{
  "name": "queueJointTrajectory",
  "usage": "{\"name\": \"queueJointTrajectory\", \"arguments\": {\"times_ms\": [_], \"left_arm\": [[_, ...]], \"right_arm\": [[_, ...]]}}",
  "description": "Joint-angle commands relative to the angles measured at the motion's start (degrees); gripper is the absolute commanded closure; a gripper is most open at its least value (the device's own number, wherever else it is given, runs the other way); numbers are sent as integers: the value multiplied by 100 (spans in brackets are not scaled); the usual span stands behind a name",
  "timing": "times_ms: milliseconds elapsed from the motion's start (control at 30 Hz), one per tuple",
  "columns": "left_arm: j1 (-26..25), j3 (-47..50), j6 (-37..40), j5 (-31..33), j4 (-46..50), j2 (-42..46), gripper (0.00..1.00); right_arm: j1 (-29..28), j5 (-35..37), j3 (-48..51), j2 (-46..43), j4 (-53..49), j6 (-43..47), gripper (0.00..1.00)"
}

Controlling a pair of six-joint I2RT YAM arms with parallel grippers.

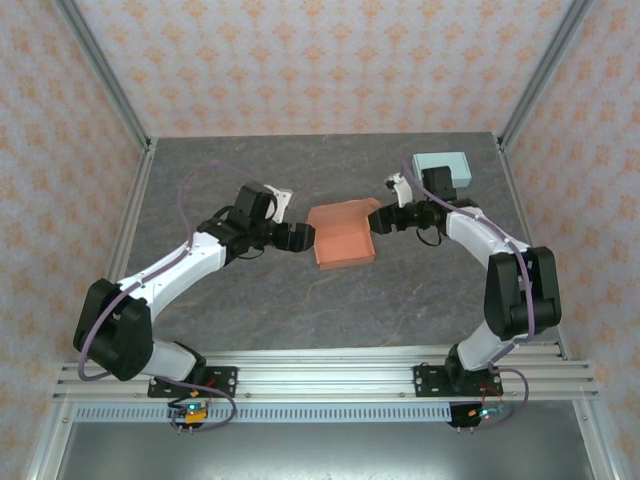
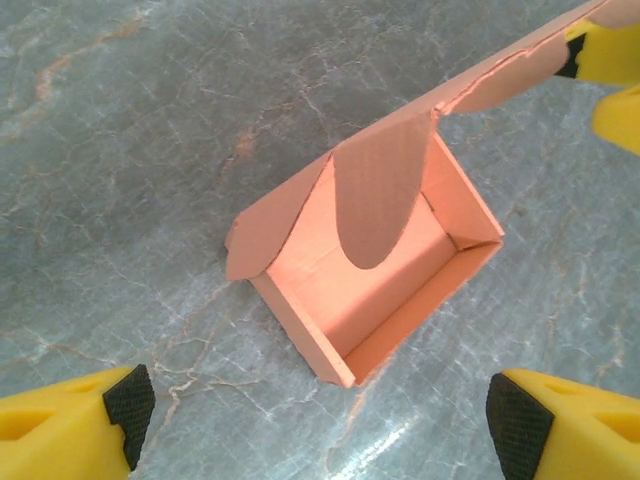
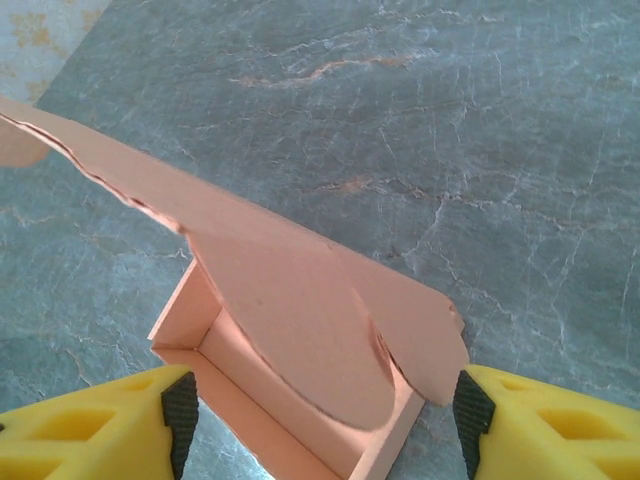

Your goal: Fold the paper box

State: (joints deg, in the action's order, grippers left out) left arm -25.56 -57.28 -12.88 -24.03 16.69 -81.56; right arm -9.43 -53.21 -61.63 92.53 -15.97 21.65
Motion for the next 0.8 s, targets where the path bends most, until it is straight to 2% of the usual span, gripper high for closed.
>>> {"name": "queueJointTrajectory", "arguments": {"times_ms": [0,67,233,400,600,767], "left_arm": [[0,-503,244,614,-63,-312,13],[-18,-701,295,578,-2,-541,19],[-68,-1010,260,286,117,-940,38],[-183,-1111,187,668,376,-1043,54],[-185,-1334,159,1086,737,-1251,67],[-178,-1580,-158,724,748,-1513,79]], "right_arm": [[-101,-149,-391,144,-249,423,34],[-157,-120,-571,274,-546,538,43],[-311,22,-737,382,-742,464,55],[-459,552,-803,370,-785,-143,71],[-766,1237,-412,63,-361,-1341,72],[-955,1622,-106,-117,169,-2338,78]]}}
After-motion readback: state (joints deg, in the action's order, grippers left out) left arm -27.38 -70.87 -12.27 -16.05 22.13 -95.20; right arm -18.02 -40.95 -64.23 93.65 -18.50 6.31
